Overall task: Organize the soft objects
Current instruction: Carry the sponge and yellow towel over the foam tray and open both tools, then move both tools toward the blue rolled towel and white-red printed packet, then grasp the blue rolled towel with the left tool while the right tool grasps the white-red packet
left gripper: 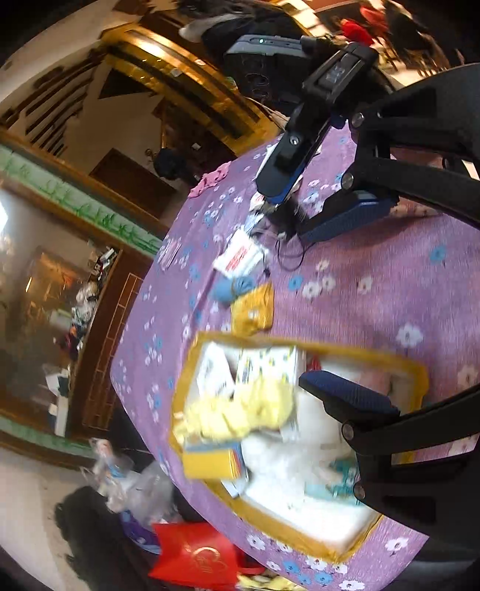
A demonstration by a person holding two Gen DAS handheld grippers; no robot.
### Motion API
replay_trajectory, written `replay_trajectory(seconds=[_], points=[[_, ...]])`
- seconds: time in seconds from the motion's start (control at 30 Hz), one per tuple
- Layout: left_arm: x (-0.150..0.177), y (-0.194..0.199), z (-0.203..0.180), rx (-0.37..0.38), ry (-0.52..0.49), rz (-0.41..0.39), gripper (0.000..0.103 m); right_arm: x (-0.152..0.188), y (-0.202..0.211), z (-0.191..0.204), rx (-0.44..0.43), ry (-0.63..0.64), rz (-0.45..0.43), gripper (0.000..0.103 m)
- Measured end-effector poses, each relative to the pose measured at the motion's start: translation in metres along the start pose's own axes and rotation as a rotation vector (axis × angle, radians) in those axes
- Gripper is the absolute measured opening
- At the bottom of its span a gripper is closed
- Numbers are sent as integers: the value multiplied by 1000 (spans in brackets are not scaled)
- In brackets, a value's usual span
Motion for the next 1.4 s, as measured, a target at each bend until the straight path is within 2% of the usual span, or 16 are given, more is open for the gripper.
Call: replay_trajectory(seconds=[0.17,0.3,0.43,0.57,0.67,0.77,0.8,0.87,0.97,1.03,1.13,1.2,1.23,1.3,1.37,1.4], points=[[-1,-15,-28,28,-33,51,72,-11,48,-50,114,-31,10,82],[-5,-26,-39,11,-43,82,72,-40,82,-88,202,-71,-27,82],[-7,-33,-45,0,-46,96,72,-61,102,-126,234,-167,-55,82],[-12,-48,-51,-16,-58,112,72,-77,93,-160,291,-214,-2,81],[-15,-60,-59,-32,-89,123,71,-84,85,-193,421,-173,23,81],[-20,-76,-66,-64,-129,134,72,-67,74,-220,503,-233,77,78],[-23,-82,-68,-68,-136,141,71,-61,70,-224,554,-233,126,76],[-31,-99,-72,-72,-147,159,71,-67,66,-217,580,-184,131,76],[-44,-126,-75,-117,-167,176,71,-64,60,-214,526,-217,143,67],[-52,-146,-73,-142,-161,201,71,-60,60,-219,528,-247,165,51],[-61,-171,-73,-184,-168,234,69,-55,54,-235,525,-284,188,38],[-64,-188,-72,-217,-185,256,67,-51,47,-239,502,-309,208,35],[-64,-197,-71,-240,-198,267,56,-51,44,-241,498,-313,205,32],[-62,-213,-64,-268,-169,314,46,-54,46,-239,506,-300,193,30],[-62,-221,-62,-278,-178,318,39,-57,48,-235,494,-290,179,16],[-61,-223,-62,-291,-189,322,32,-57,49,-232,488,-286,178,16]])
Point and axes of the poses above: each gripper's, at about its wrist camera, not at the fingertips, and y roughly against the way its jaws point, z to its left, x to its underside, the point moved 6 cm from there along -y, roughly the way its jaws point, and after that the axes turned 6 degrees about -x, right-handed, at the moved point
